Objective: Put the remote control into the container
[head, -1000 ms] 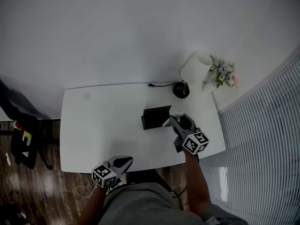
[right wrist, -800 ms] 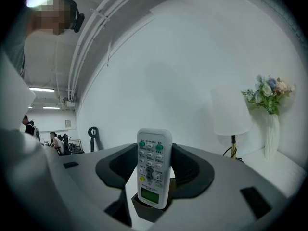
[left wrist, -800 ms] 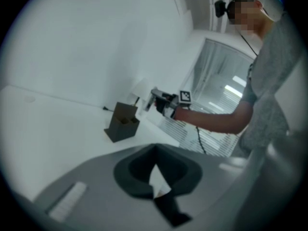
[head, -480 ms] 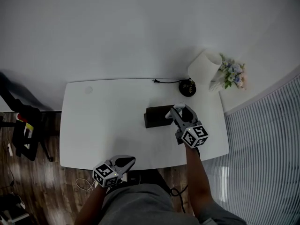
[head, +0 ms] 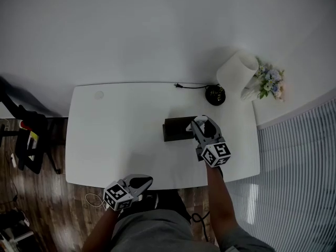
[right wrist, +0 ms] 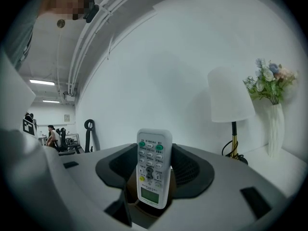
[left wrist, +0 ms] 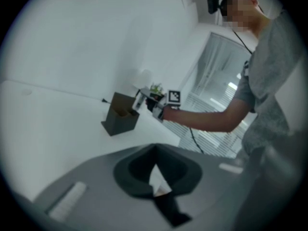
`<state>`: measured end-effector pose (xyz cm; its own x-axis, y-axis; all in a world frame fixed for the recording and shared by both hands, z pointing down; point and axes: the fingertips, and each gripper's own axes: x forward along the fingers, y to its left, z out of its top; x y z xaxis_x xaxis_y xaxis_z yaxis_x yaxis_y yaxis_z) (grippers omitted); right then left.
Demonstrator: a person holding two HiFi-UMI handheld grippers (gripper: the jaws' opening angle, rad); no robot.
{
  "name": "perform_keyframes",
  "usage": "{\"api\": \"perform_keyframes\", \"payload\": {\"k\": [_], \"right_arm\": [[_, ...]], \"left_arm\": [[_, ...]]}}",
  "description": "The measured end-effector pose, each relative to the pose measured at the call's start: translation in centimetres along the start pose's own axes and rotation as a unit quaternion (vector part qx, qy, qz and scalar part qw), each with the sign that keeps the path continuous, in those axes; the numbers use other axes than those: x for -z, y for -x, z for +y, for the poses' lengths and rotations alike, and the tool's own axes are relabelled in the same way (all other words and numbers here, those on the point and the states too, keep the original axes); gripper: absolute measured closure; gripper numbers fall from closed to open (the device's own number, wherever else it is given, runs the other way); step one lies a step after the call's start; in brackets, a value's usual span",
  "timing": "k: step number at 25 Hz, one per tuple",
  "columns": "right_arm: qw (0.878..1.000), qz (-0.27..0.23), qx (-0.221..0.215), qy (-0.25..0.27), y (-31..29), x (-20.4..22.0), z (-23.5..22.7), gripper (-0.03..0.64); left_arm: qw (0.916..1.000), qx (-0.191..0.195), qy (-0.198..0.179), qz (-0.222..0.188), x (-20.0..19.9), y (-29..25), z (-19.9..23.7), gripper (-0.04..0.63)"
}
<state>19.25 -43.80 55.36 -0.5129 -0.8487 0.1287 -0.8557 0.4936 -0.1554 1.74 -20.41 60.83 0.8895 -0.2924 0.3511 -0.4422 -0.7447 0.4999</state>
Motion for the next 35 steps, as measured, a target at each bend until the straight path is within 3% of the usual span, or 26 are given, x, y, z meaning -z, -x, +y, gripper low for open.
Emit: {"api": "perform_keyframes", "payload": {"k": [35], "right_arm": [[0.994,0.091,0.008,0.054,-1.4,7.8,1.0,0.393]], "left_arm": [[0.9996,0.02,0.002,0.022,0.1,-1.4,1.5,0.597]]}}
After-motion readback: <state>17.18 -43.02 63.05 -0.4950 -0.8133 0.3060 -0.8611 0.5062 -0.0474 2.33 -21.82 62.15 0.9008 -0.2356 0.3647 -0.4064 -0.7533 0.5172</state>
